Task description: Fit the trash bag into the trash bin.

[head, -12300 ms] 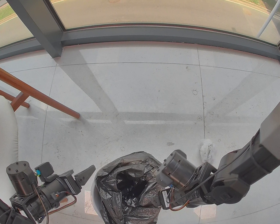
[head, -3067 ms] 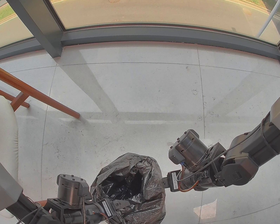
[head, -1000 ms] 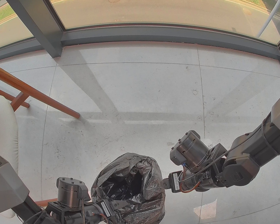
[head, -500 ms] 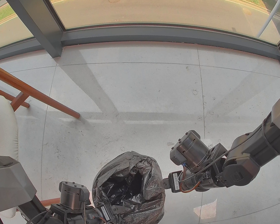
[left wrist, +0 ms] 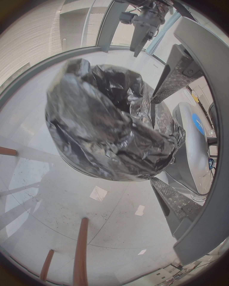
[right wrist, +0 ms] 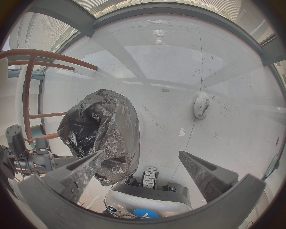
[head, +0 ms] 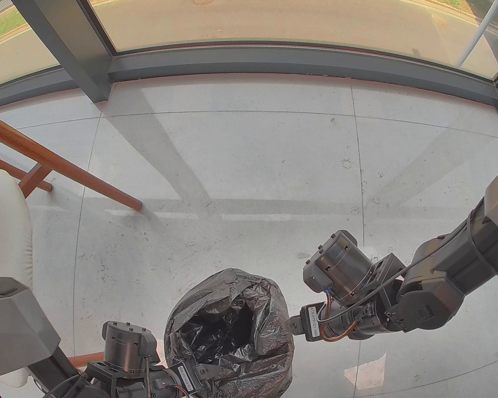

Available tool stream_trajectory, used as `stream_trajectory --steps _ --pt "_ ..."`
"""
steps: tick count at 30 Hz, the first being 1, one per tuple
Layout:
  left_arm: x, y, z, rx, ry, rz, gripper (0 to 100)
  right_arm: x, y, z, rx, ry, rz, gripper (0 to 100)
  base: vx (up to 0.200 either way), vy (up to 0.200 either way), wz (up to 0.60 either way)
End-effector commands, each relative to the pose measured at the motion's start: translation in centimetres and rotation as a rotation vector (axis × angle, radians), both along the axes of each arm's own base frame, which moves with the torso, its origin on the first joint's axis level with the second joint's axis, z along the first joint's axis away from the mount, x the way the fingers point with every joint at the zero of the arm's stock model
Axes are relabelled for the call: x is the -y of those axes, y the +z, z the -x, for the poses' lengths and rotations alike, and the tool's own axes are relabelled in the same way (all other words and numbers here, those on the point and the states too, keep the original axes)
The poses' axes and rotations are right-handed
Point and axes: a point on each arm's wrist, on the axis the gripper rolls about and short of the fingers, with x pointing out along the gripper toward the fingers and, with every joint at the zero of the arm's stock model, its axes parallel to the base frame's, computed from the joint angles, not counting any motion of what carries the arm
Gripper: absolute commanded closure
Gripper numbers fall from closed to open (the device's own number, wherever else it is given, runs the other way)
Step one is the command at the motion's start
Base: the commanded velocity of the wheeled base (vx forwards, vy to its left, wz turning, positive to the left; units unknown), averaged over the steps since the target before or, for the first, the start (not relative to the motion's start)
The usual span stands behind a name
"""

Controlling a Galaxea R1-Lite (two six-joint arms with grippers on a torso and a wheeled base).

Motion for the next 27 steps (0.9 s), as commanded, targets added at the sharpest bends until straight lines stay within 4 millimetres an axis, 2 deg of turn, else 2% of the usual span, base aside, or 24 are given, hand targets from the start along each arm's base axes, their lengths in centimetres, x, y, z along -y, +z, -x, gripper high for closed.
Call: stream_trajectory --steps 1,3,5,6,7,9,10,12,14,27 --pt "-0.1 8.9 2.6 0.295 -0.044 0.14 0 1.0 2.1 0.3 0.033 -0.017 -0.038 0 0.0 0.0 0.0" --pt "-0.3 12.3 3.5 0.396 -0.056 0.188 0 2.4 3.5 0.0 0.056 -0.047 -0.057 0 0.0 0.0 0.0" --pt "-0.4 13.7 4.1 0.438 -0.063 0.208 0 3.4 4.2 -0.4 0.068 -0.071 -0.064 0 0.0 0.0 0.0" --pt "-0.6 15.2 5.0 0.485 -0.079 0.232 0 4.6 4.8 -0.6 0.081 -0.096 -0.065 0 0.0 0.0 0.0" --pt "-0.6 15.8 5.4 0.504 -0.088 0.245 0 5.2 4.9 -0.6 0.082 -0.102 -0.059 0 0.0 0.0 0.0" --pt "-0.4 17.7 6.3 0.581 -0.124 0.284 0 6.7 4.4 -0.4 0.074 -0.102 -0.013 0 0.0 0.0 0.0" --pt "-0.4 17.7 6.3 0.581 -0.124 0.284 0 6.7 4.4 -0.4 0.074 -0.102 -0.013 0 0.0 0.0 0.0" --pt "0.1 19.3 6.4 0.642 -0.16 0.312 0 8.0 3.2 -0.2 0.059 -0.129 0.043 0 0.0 0.0 0.0" --pt "0.6 20.6 6.4 0.694 -0.197 0.348 0 8.3 2.5 0.0 0.047 -0.141 0.072 0 0.0 0.0 0.0" --pt "0.7 22.2 6.7 0.748 -0.282 0.421 0 8.1 2.1 -0.8 0.084 -0.151 0.041 0 0.0 -0.015 0.0"
